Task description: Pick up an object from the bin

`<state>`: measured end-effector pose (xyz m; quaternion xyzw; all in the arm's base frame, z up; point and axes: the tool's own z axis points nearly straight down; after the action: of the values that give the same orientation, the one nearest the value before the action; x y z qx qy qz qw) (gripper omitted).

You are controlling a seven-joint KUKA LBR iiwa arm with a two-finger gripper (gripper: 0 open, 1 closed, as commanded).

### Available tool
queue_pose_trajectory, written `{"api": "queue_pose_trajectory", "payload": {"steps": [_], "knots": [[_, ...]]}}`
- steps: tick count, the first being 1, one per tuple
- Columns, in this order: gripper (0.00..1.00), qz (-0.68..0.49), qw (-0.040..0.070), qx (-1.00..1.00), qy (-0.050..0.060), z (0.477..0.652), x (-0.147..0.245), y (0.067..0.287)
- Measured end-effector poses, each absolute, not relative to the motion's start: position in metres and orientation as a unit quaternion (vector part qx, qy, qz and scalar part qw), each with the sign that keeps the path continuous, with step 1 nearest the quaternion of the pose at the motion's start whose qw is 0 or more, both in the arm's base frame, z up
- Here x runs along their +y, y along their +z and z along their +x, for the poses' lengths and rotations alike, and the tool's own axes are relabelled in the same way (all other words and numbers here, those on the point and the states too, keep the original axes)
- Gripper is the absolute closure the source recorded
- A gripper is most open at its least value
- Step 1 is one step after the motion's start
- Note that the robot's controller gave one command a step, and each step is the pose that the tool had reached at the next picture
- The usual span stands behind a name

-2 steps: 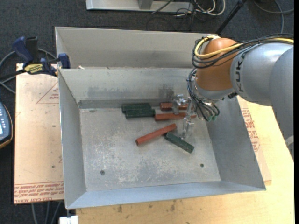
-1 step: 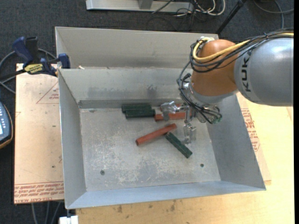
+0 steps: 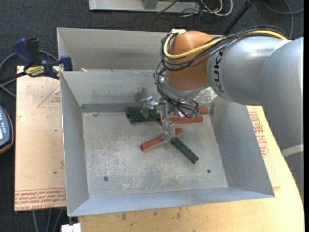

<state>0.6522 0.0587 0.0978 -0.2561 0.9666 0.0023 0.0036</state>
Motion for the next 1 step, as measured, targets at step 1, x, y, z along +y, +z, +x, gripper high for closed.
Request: {"api": "queue_pose_trajectory", "payload": {"steps": [1], "knots": [[0.0, -0.128, 0.002, 0.992, 0.001, 0.6294, 0.0015, 0.0746]]}}
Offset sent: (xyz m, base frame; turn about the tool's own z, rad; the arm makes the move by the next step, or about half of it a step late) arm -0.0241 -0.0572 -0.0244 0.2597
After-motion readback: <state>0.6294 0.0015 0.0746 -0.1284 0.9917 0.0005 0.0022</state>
